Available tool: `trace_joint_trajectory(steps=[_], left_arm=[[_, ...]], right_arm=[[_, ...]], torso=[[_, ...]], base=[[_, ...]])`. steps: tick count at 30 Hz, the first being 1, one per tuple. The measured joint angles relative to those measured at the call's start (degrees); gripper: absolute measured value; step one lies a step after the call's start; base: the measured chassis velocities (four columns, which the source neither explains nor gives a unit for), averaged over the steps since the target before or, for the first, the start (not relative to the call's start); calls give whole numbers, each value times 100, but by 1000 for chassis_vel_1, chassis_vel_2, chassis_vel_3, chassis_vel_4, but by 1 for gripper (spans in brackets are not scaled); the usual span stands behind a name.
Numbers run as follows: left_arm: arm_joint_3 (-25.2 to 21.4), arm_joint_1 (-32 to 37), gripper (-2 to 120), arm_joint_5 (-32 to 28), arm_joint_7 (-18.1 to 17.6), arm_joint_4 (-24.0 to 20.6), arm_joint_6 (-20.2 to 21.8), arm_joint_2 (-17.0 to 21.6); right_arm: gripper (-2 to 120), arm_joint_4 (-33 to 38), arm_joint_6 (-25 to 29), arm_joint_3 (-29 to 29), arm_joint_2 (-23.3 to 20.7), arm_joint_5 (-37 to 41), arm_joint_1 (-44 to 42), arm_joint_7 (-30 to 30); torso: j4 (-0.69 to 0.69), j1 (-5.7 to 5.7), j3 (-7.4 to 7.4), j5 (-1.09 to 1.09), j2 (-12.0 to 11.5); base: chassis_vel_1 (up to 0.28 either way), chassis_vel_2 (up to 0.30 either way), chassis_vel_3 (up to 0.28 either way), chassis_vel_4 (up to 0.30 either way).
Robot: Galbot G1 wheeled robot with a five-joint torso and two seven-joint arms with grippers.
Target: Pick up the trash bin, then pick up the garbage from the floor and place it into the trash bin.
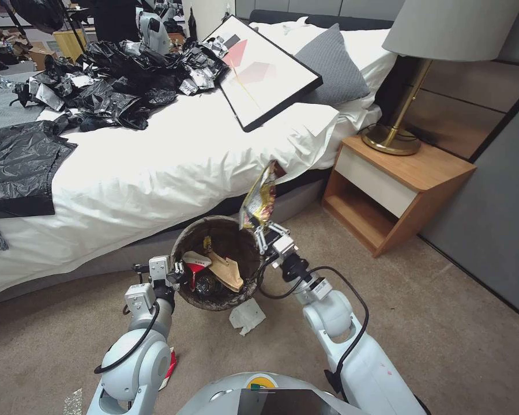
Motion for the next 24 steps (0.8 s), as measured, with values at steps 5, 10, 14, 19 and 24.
trace_joint_trajectory(steps=[5, 10, 14, 19, 24], left_arm=[[-2, -6, 4, -55, -5, -1, 14, 1], [-16, -8, 4, -103, -20, -8, 28, 3], [-18, -17, 4, -119, -31, -22, 44, 4], [-17, -32, 4, -129, -38, -29, 57, 0], [-10, -42, 4, -136, -44, -34, 66, -5]], right_arm=[[0, -148, 5, -176, -44, -38, -47, -47], [0, -303, 1, -269, -48, -47, -70, -50], [0, -436, -12, -295, -42, -39, -75, -46], [0, -554, -24, -303, -39, -33, -94, -40], [0, -711, -47, -347, -40, -30, -121, -24]], torso=[[0, 0, 0, 0, 0], [0, 0, 0, 0, 0], [0, 0, 0, 0, 0], [0, 0, 0, 0, 0], [0, 0, 0, 1, 0]], base=[[0, 0, 0, 0], [0, 0, 0, 0], [0, 0, 0, 0], [0, 0, 0, 0], [0, 0, 0, 0]])
